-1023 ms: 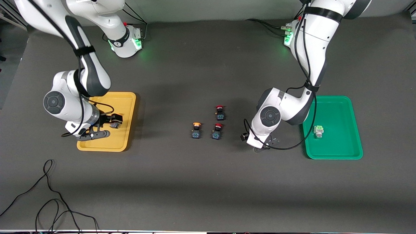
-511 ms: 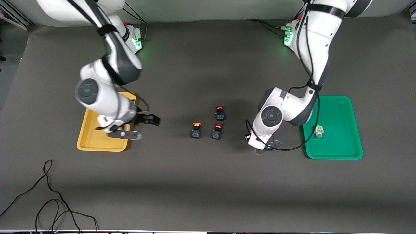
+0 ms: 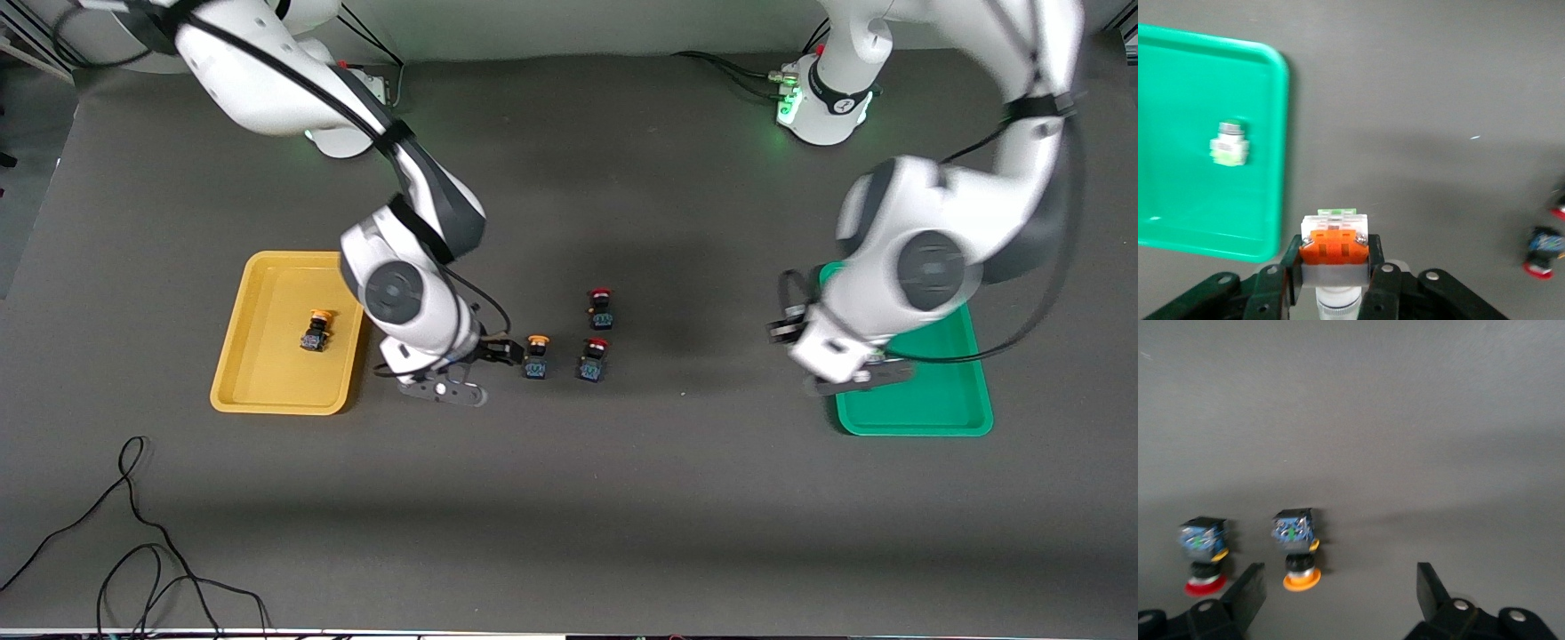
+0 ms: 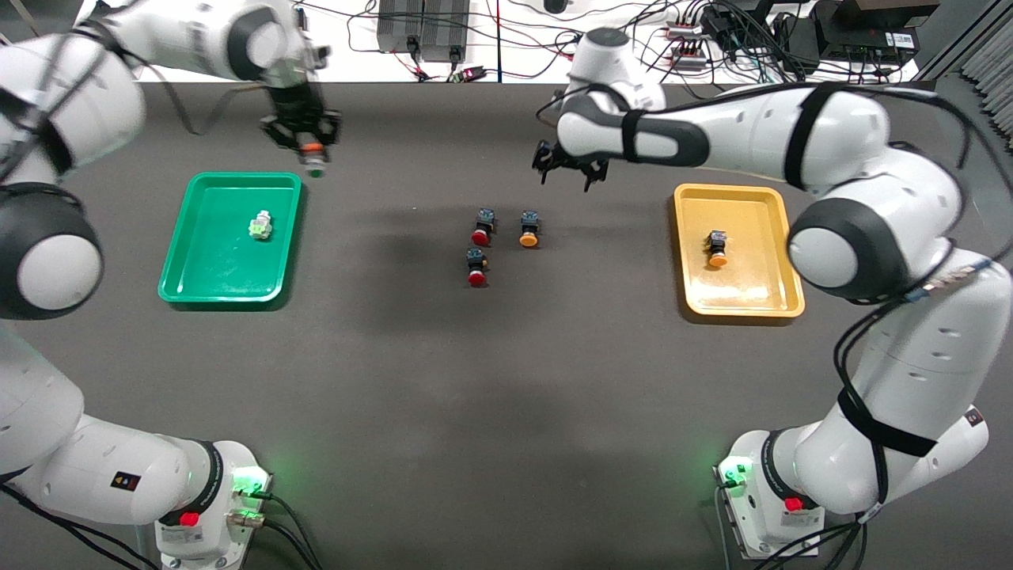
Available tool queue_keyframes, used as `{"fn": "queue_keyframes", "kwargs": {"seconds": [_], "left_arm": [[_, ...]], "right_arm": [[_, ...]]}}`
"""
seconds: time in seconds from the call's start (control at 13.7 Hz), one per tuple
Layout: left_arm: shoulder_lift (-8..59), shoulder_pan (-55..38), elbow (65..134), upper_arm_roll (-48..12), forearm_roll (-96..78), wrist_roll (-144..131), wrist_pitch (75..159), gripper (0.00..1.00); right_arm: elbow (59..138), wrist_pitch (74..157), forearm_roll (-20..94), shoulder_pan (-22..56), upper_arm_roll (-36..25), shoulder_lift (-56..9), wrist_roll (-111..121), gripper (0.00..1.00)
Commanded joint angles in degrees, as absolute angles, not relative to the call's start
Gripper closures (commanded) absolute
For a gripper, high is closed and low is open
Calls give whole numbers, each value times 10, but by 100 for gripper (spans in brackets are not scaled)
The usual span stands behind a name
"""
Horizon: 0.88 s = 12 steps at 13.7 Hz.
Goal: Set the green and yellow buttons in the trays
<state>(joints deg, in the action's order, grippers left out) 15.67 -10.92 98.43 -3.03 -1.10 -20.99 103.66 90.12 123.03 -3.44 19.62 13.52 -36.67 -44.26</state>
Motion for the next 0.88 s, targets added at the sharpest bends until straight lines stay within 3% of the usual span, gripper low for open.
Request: {"fn": "queue_keyframes", "kwargs": {"seconds": [0.0,0.22,0.51,0.73,0.8], "left_arm": [[115,-17,1053,-33,-20,-67,1041,90],[116,68,1103,-33,3,40,1112,91],[148,126,1228,-32,39,130,1333,90],[193,138,1231,-31,39,146,1394,90],[206,140,1232,-32,39,146,1415,90]], "right_arm": [[854,1254,-71,217,135,-430,-491,0],[834,1295,-92,247,131,-474,-528,0],[834,1303,-117,254,130,-490,-544,0],[837,1319,-140,261,130,-503,-562,1],[840,1319,-152,260,130,-503,-562,26]]}}
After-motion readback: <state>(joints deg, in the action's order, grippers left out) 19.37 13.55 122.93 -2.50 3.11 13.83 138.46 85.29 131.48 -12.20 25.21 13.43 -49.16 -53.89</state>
